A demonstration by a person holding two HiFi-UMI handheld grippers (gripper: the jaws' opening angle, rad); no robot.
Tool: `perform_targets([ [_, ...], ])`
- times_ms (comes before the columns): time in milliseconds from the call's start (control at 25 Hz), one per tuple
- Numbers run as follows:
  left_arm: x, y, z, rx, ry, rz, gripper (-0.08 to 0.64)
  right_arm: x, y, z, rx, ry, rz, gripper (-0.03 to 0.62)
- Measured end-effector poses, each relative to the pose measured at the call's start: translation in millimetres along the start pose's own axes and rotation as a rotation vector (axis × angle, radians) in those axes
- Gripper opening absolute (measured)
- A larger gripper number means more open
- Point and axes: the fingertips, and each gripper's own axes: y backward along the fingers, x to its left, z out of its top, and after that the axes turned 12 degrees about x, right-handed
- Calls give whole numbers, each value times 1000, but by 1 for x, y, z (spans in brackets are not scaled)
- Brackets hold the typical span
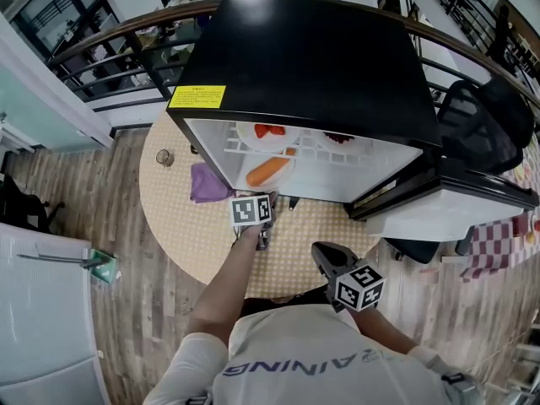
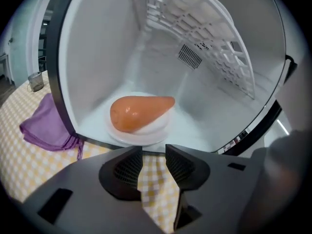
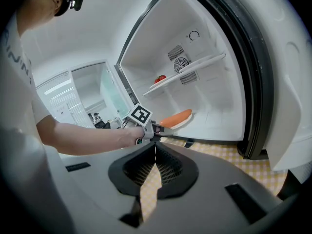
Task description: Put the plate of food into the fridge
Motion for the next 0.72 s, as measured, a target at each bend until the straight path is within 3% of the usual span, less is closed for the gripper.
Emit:
perform_targets([
  [160, 2, 7, -4, -21, 46, -35, 141, 2, 0, 2, -6, 2, 4, 23],
  [240, 3, 19, -7, -43, 40, -41, 97, 3, 0, 4, -13, 4, 3, 23],
  [320, 1, 39, -11, -91, 21, -48, 20, 3, 2, 7, -21, 6, 1, 23],
  [520, -17, 101, -17, -223, -18, -117, 12, 1, 5, 17, -50, 14, -11, 23],
  [720, -44, 152, -23, -317, -114, -124, 12, 8, 8, 28, -82, 40, -10, 23],
])
